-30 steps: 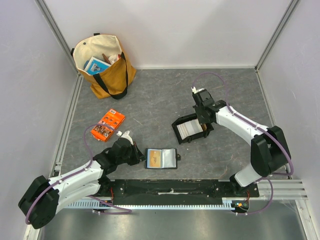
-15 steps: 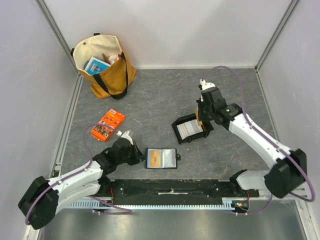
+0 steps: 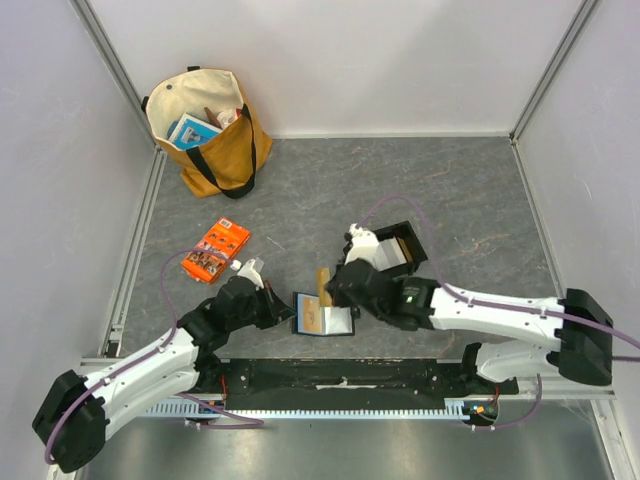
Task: Put the credit cards into the card holder
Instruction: Turn over the card slot in the card holder.
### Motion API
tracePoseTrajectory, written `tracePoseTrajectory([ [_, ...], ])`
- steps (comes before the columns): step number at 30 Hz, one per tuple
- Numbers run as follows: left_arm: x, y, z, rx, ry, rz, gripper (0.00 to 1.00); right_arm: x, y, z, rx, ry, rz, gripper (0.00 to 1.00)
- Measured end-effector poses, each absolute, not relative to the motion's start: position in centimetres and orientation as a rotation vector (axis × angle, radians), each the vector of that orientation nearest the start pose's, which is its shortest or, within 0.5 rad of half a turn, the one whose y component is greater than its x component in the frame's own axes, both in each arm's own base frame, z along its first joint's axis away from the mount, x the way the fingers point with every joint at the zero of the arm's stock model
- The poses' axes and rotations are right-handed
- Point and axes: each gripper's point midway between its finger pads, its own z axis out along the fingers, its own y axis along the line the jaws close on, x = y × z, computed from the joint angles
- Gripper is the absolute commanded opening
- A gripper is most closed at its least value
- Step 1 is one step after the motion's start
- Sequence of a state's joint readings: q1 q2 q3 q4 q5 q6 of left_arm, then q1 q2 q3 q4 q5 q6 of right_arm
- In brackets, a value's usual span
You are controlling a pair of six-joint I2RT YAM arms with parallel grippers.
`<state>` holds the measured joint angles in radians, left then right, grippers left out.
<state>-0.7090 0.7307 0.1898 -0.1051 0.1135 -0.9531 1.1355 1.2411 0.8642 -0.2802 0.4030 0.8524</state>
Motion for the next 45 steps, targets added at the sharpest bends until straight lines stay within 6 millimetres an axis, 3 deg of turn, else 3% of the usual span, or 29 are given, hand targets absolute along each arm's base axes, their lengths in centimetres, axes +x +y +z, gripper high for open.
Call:
tracePoseTrajectory([
  [3,15.1,-20.1,5.3,-0.235,2.392,-1.001,0.02,17.1,34.0,15.1,-0.101,2.225,0.674,0.00],
  [8,15.0,-20.0,5.4,-0.247,2.394,-1.005,0.02,16.0,36.7,13.5,-0.102,2.217,0.632,0.00],
  [12,14.9,-20.0,5.3,-0.252,2.398,-1.003,0.02,15.8,37.1,12.3,-0.094,2.220,0.591,0.00],
  [30,15.0,-20.0,5.6,-0.254,2.389,-1.011,0.02,16.0,37.9,10.2,-0.088,2.233,0.543,0.00],
  [45,15.0,-20.0,5.5,-0.255,2.389,-1.011,0.02,16.3,39.0,11.3,-0.073,2.226,0.549,0.00],
])
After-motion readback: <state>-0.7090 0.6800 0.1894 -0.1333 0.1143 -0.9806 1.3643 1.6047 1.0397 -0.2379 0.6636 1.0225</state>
